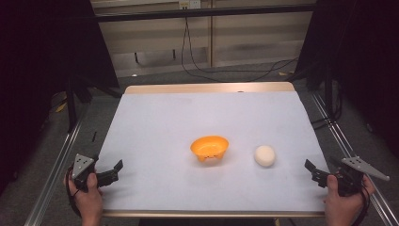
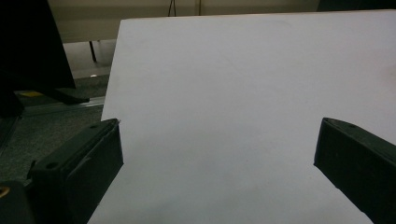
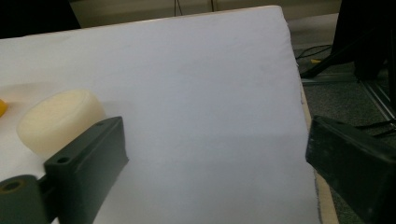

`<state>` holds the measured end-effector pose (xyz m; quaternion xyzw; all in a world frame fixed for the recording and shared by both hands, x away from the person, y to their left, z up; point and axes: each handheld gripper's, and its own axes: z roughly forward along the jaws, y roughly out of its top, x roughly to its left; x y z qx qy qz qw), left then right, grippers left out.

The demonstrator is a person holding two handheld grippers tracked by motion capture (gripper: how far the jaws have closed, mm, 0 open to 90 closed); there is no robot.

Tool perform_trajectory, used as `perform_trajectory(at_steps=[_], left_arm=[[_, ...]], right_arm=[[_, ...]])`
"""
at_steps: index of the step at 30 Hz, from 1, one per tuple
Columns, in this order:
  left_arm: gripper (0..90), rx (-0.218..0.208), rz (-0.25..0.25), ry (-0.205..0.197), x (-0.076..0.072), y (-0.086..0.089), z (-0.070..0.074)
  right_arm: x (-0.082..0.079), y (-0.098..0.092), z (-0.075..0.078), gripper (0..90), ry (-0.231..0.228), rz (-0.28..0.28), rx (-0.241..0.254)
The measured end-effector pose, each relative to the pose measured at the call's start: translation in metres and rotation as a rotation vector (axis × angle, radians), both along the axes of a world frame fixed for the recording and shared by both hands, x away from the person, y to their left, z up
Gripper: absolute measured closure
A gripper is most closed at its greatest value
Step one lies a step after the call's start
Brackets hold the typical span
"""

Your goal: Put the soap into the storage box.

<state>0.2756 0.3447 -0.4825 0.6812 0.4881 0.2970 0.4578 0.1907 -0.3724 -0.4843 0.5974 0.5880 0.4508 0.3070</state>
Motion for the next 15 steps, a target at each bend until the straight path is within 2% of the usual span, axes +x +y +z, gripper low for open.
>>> perform_trajectory(at_steps=[4,5,7,10,15], left_arm=[[1.0,-0.011,-0.005,-0.002,-0.0001,0.0011,0.0001],[1.0,-0.02,-0.001,-0.006,-0.0006,0.0022,0.0001],[1.0,-0.03,0.001,-0.007,-0.0007,0.0026,0.0],[1.0,-0.03,0.001,-0.006,-0.0006,0.0025,0.0],[1.0,-0.027,-0.003,-0.008,-0.0008,0.0024,0.0001]], right_arm=[[-0.0005,0.0016,0.0003,6.7,-0.001,-0.012,-0.012],[-0.0003,0.003,0.0005,6.4,0.005,-0.023,-0.03],[0.0007,0.0029,0.0007,7.3,0.015,-0.031,-0.035],[0.0015,0.0036,0.0016,11.9,0.034,-0.075,-0.058],[0.0036,0.007,0.0035,9.9,0.056,-0.084,-0.092]])
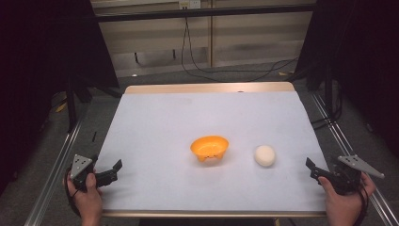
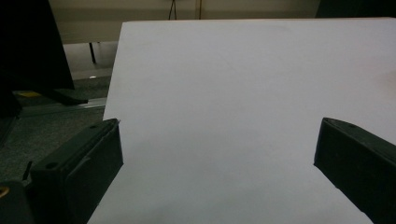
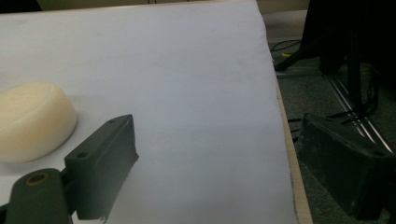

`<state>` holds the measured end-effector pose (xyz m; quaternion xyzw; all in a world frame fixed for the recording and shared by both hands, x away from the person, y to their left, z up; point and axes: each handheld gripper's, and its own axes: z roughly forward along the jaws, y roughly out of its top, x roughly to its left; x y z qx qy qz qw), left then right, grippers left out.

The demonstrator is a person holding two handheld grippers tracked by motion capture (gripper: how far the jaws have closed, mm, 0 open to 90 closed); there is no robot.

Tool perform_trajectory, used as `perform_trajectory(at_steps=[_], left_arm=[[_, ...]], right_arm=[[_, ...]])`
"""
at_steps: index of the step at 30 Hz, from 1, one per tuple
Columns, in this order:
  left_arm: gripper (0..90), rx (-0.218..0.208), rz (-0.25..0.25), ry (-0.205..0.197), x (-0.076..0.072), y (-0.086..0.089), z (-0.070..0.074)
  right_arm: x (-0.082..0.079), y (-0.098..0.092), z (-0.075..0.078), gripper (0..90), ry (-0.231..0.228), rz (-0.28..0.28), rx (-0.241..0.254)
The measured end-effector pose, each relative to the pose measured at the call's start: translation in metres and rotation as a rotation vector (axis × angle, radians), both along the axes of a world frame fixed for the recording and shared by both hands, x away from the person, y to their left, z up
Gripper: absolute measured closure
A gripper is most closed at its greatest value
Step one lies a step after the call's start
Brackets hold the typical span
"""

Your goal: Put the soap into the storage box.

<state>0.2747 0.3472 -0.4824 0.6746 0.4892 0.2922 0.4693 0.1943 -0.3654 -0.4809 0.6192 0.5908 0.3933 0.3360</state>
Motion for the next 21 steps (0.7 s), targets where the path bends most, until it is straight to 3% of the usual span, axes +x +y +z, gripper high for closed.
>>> perform_trajectory(at_steps=[1,4,8,13,21], left_arm=[[1.0,-0.002,0.0,-0.001,0.0,0.0,0.0],[1.0,-0.008,0.001,0.0,0.0,0.0,0.0],[1.0,0.002,0.004,-0.005,-0.001,0.0,0.0],[1.0,0.0,-0.001,-0.002,-0.001,0.001,0.0],[1.0,-0.011,-0.001,-0.001,-0.001,0.002,0.0]], right_arm=[[0.002,0.005,0.001,7.6,0.021,-0.035,-0.031],[0.004,0.01,0.002,5.7,0.035,-0.049,-0.051],[0.009,0.022,0.008,3.1,0.058,0.034,-0.066],[0.015,0.035,0.019,7.2,0.111,0.046,-0.123],[0.023,0.037,0.021,17.5,0.142,0.095,-0.092]])
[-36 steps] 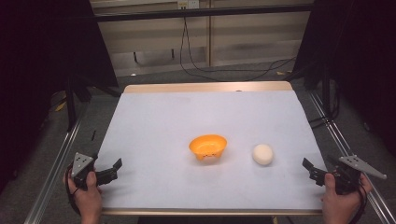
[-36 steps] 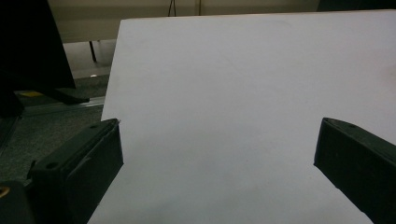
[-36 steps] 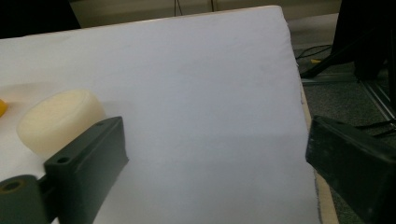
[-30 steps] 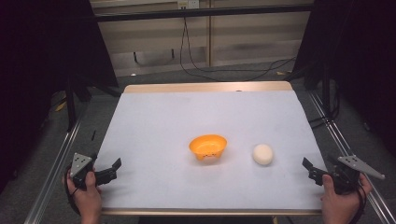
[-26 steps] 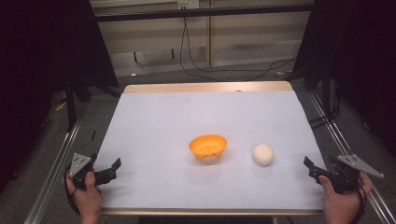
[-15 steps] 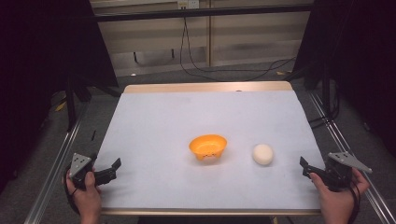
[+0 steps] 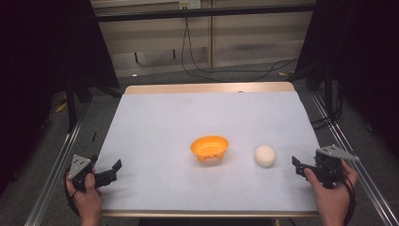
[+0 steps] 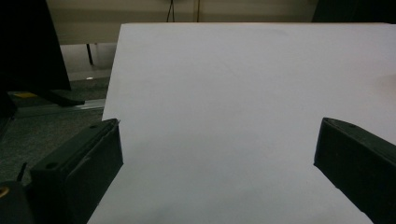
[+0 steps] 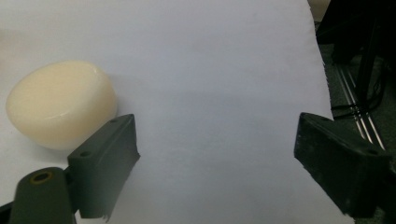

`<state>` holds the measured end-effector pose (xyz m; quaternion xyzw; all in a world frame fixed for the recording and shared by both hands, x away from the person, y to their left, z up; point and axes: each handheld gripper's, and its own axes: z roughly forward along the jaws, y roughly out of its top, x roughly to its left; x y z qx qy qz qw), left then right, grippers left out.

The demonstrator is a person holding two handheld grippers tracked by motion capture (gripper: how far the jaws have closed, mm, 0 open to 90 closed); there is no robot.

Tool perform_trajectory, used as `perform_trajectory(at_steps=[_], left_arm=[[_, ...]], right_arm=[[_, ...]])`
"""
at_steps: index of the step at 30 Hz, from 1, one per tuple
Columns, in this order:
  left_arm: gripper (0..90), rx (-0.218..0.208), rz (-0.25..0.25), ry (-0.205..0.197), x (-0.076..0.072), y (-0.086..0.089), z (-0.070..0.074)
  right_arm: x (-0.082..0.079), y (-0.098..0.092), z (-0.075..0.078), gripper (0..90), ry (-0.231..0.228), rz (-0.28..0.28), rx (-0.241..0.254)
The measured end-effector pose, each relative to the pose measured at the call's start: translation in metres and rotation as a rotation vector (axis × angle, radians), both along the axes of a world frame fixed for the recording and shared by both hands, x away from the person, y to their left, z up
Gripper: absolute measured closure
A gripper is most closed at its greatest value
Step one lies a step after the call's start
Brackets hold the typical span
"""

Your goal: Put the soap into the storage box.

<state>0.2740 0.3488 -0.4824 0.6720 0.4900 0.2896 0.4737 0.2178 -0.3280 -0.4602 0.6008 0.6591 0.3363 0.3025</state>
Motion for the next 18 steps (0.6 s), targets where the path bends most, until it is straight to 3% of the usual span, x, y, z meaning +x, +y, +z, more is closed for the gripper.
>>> perform_trajectory(at_steps=[3,4,10,15,18], left_arm=[[0.9,-0.003,-0.001,0.0,0.0,0.001,0.0],[0.9,-0.001,-0.001,0.002,0.0,0.0,0.0],[1.0,0.001,-0.003,0.0,0.0,0.0,0.0],[1.0,0.007,-0.007,-0.001,0.0,-0.001,0.0],[0.9,0.017,-0.006,-0.001,0.0,-0.003,0.0]], right_arm=[[0.002,-0.002,0.002,21.9,-0.008,0.001,-0.008],[0.004,-0.004,0.004,23.8,0.0,0.021,0.011],[0.011,-0.009,0.007,26.6,0.046,0.023,0.049],[0.015,-0.011,0.01,20.5,0.108,0.051,0.116],[0.018,-0.006,0.012,14.9,0.133,0.096,0.113]])
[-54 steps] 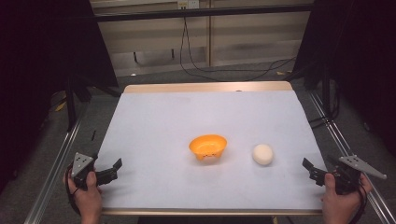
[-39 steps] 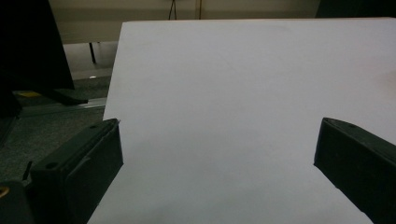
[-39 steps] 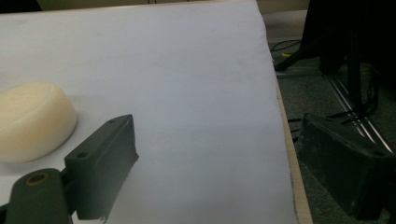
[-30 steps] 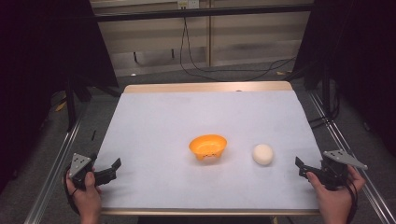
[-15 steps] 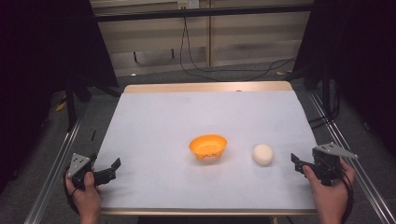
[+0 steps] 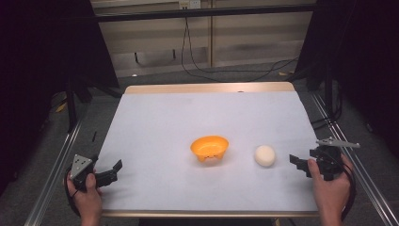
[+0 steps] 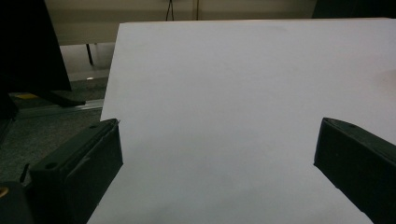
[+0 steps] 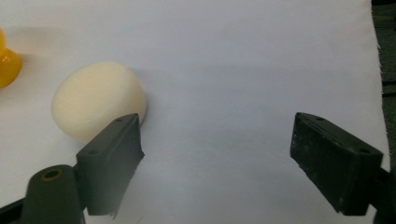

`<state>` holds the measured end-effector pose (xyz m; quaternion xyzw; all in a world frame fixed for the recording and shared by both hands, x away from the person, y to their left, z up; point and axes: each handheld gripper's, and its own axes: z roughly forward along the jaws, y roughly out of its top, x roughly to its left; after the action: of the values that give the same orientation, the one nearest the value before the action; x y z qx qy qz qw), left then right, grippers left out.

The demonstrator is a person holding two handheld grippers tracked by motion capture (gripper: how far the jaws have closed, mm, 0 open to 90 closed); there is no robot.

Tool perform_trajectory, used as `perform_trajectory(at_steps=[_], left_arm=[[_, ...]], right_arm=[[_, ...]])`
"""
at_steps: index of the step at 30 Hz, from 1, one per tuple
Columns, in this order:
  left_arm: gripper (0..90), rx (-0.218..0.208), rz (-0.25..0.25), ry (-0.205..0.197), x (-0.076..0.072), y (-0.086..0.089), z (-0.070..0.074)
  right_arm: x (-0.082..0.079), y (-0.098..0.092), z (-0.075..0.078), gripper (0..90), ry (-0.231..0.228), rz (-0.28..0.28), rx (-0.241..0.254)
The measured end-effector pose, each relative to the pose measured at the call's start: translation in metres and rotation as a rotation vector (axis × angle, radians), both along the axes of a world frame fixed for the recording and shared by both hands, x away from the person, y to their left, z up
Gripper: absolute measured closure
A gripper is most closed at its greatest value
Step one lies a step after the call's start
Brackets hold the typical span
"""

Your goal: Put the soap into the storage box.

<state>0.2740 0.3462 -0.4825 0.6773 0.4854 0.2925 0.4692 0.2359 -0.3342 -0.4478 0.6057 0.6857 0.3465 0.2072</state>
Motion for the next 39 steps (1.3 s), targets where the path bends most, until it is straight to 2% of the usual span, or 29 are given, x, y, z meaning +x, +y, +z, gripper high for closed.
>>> perform_trajectory(at_steps=[4,8,11,20,26,39], left_arm=[[0.9,0.006,-0.003,-0.003,0.0,0.0,0.0],[0.9,0.008,-0.003,-0.002,0.0,0.0,0.0],[0.9,0.031,-0.004,0.0,0.0,-0.001,0.0],[1.0,0.03,-0.002,0.002,0.0,-0.002,0.0],[0.9,0.03,-0.003,0.002,0.0,-0.002,0.0],[0.9,0.025,-0.006,-0.003,0.0,-0.003,0.0]], right_arm=[[0.004,0.002,0.001,11.7,0.012,0.024,0.021],[0.008,0.007,0.002,8.8,0.037,0.057,0.009],[0.011,0.009,0.004,8.1,0.043,0.072,-0.005],[0.018,0.02,0.006,7.5,0.045,0.103,-0.02],[0.023,0.029,0.006,6.1,0.072,0.12,-0.033],[0.032,0.043,0.005,3.2,0.099,0.149,-0.041]])
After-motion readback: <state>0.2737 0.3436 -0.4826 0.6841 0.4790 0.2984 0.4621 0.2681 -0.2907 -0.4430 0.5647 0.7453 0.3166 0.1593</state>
